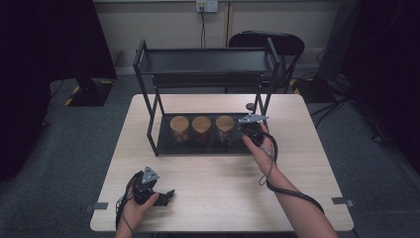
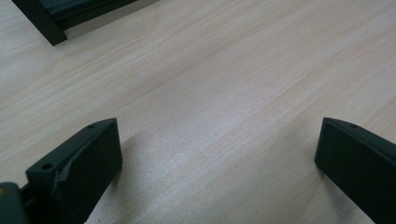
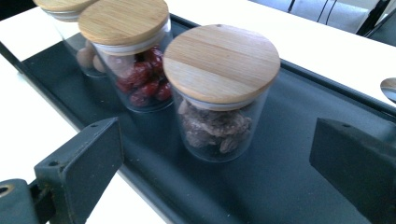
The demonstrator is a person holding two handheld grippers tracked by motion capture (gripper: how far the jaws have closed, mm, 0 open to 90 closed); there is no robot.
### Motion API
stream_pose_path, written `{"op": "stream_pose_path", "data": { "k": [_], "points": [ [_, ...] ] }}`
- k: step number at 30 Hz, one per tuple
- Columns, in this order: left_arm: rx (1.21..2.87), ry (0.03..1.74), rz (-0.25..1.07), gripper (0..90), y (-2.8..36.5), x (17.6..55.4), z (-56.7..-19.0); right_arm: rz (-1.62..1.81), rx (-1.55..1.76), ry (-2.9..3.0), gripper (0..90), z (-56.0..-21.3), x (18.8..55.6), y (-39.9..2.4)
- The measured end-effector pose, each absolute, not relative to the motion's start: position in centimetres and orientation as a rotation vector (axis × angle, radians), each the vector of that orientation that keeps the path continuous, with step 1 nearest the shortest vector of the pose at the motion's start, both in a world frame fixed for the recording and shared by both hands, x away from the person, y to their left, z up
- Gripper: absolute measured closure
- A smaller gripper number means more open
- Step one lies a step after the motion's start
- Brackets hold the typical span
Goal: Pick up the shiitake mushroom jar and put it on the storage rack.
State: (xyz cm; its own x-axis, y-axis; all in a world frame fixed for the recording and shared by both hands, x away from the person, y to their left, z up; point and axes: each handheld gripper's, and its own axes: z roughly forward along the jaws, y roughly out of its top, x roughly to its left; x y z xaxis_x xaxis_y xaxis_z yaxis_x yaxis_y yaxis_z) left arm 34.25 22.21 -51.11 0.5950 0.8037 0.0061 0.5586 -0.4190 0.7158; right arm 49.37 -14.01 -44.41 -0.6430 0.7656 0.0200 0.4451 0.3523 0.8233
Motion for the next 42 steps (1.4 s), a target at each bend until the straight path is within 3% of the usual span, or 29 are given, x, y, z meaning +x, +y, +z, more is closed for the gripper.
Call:
{"op": "stream_pose_path", "data": {
  "k": [42],
  "points": [
    [2.137, 1.074, 0.46, 0.3, 22.2, 34.2, -51.1, 1.271, 0.994, 2.307, 1.9, -44.8, 44.1, -15.1]
  ]
}}
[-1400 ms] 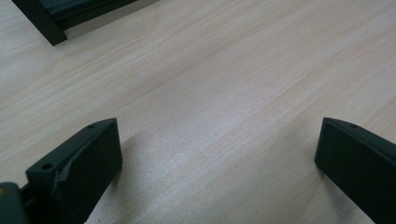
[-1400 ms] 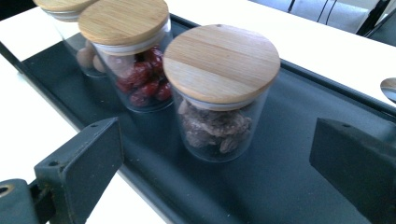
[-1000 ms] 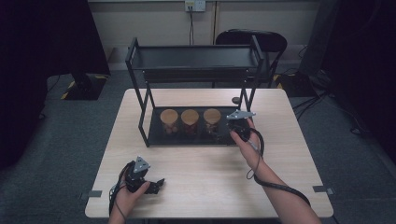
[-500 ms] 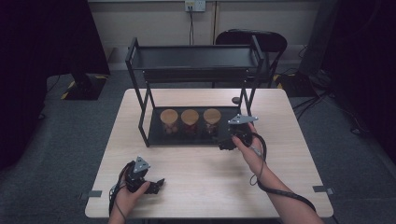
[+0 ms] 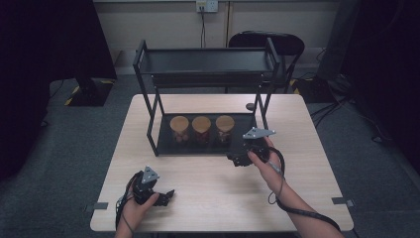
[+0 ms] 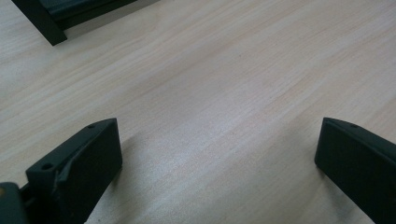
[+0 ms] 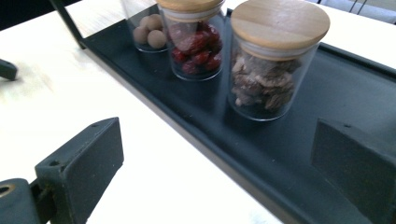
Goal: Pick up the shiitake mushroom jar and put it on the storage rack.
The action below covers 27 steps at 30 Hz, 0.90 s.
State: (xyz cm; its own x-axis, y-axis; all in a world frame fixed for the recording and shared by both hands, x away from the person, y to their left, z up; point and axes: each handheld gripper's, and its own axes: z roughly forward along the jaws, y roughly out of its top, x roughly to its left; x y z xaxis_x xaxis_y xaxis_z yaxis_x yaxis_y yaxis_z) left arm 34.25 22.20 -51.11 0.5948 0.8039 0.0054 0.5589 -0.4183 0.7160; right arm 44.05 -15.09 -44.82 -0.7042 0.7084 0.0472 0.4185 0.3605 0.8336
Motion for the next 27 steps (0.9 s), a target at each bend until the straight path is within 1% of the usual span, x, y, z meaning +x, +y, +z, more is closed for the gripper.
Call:
{"op": "stream_pose_path", "data": {
  "k": [27],
  "points": [
    [2.137, 1.074, 0.46, 0.3, 22.2, 34.2, -51.1, 1.287, 0.948, 2.354, 1.9, -46.3, 40.8, -17.1]
  ]
}}
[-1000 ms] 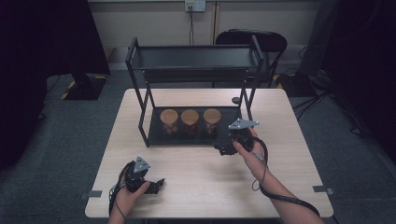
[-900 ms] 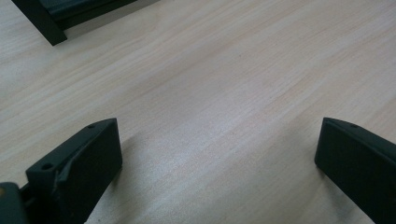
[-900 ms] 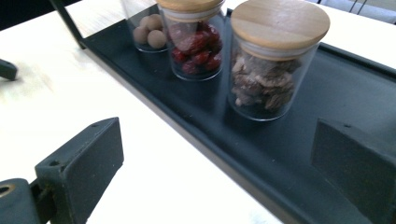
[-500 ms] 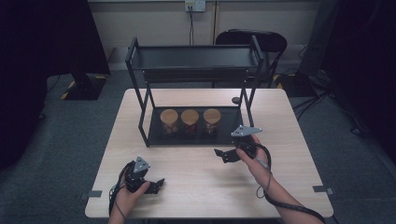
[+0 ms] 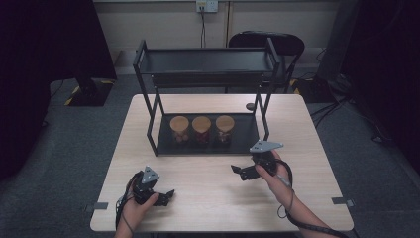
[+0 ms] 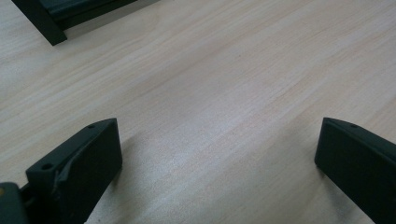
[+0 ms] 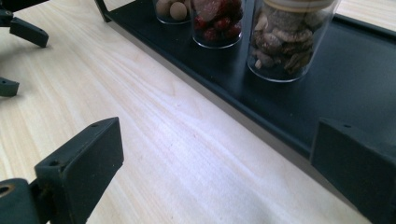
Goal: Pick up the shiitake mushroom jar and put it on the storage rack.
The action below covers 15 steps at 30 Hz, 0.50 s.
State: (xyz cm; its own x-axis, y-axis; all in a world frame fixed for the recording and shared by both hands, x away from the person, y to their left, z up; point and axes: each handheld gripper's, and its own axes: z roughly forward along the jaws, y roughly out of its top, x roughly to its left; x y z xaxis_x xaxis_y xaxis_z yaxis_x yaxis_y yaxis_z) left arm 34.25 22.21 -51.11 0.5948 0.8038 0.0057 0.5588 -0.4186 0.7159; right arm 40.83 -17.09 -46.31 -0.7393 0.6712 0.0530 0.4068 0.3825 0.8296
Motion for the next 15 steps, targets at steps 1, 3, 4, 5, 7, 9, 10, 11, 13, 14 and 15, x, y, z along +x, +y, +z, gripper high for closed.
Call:
{"op": "stream_pose_path", "data": {
  "k": [1, 3, 4, 5, 7, 9, 10, 11, 13, 14, 15],
  "points": [
    [2.136, 1.074, 0.46, 0.3, 22.2, 34.2, -51.1, 1.287, 0.949, 2.355, 1.9, -46.4, 40.7, -17.2],
    [2.137, 1.074, 0.46, 0.3, 22.2, 34.2, -51.1, 1.291, 0.95, 2.353, 1.8, -46.4, 40.5, -17.4],
    [2.137, 1.074, 0.46, 0.3, 22.2, 34.2, -51.1, 1.294, 0.95, 2.356, 1.8, -46.5, 40.5, -17.5],
    [2.137, 1.073, 0.46, 0.3, 22.2, 34.2, -51.1, 1.292, 0.948, 2.359, 1.9, -46.6, 40.4, -17.6],
    [2.137, 1.074, 0.46, 0.3, 22.2, 34.3, -51.1, 1.291, 0.952, 2.362, 1.8, -46.8, 40.2, -17.7],
    [2.137, 1.074, 0.46, 0.3, 22.2, 34.2, -51.1, 1.286, 0.949, 2.367, 1.9, -47.0, 40.1, -17.9],
    [2.137, 1.074, 0.46, 0.3, 22.2, 34.2, -51.1, 1.282, 0.951, 2.368, 1.9, -47.1, 40.0, -17.9],
    [2.137, 1.074, 0.46, 0.3, 22.2, 34.2, -51.1, 1.281, 0.95, 2.369, 1.9, -47.2, 39.9, -18.0],
    [2.137, 1.074, 0.46, 0.3, 22.2, 34.2, -51.1, 1.286, 0.955, 2.37, 1.9, -47.3, 39.7, -18.2],
    [2.137, 1.074, 0.46, 0.3, 22.2, 34.2, -51.1, 1.286, 0.954, 2.373, 1.9, -47.4, 39.6, -18.3],
    [2.137, 1.074, 0.46, 0.3, 22.2, 34.2, -51.1, 1.285, 0.955, 2.372, 1.8, -47.5, 39.4, -18.4]
  ]
}}
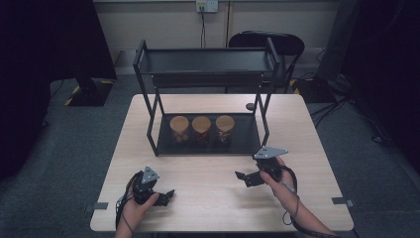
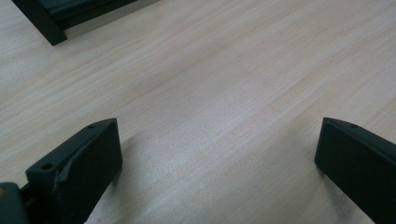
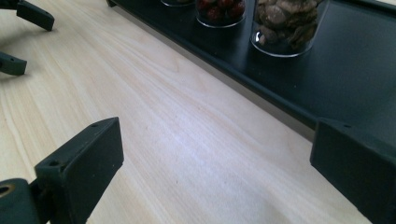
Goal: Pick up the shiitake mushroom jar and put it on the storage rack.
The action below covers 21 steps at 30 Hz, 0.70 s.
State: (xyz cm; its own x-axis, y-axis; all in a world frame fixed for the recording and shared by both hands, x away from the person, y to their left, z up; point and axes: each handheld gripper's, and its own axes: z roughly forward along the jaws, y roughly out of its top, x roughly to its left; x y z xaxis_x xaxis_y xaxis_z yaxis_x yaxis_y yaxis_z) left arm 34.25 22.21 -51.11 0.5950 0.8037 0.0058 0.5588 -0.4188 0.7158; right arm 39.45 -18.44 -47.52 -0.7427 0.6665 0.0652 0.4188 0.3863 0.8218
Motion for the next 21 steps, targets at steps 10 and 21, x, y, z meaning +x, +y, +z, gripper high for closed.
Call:
{"op": "stream_pose_path", "data": {
  "k": [10, 21],
  "points": [
    [2.137, 1.074, 0.46, 0.3, 22.2, 34.2, -51.1, 1.258, 0.925, 2.385, 1.8, -48.3, 38.1, -19.5],
    [2.137, 1.074, 0.46, 0.3, 22.2, 34.2, -51.1, 1.245, 0.918, 2.396, 1.8, -49.3, 37.1, -20.6]
  ]
}}
